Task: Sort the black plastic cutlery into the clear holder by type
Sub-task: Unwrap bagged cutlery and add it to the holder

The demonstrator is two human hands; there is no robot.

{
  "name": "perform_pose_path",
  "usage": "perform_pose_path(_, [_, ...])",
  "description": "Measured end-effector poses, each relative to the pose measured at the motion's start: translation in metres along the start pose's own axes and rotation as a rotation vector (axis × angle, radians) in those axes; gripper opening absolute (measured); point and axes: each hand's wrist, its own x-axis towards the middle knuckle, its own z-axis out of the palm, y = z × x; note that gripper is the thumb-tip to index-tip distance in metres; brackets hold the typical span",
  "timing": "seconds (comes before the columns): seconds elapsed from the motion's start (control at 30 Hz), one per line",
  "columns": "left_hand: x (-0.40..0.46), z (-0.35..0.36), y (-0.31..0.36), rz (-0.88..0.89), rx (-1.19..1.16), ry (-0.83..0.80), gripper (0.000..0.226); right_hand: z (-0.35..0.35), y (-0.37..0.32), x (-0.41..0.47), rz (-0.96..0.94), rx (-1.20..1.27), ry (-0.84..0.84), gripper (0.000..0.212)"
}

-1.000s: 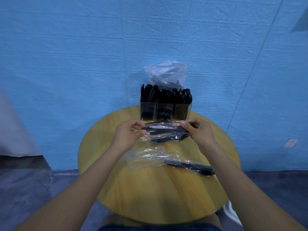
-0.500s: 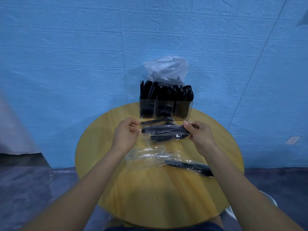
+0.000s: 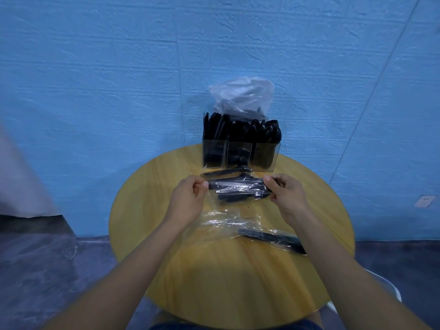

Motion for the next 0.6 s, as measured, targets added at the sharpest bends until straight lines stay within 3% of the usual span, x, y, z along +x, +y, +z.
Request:
perform_pose_path(0.17, [0.004, 0.005, 0.004, -0.151, -0.140, -0.059, 0.016, 0.002, -0.004, 0.002, -0.018, -0.017, -0.021, 0.008])
perform_pose_path(0.33, [0.009, 0.008, 0.005, -0.240, -0.297, -0.052, 0.005, 0.005, -0.006, 0.006, 0.019, 0.023, -0.013, 0.023])
perform_pose_path(0.53, [0.010, 0.011, 0.002, -0.302, -0.409, -0.046, 0.010, 0.007, -0.007, 0.013, -0.005, 0.074, 0.170, 0.006])
perform_pose_path(0.6, [0.010, 0.011, 0.001, -0.328, -0.437, -0.058, 0.008, 0.009, -0.007, 0.014, -0.021, 0.070, 0.211, 0.013])
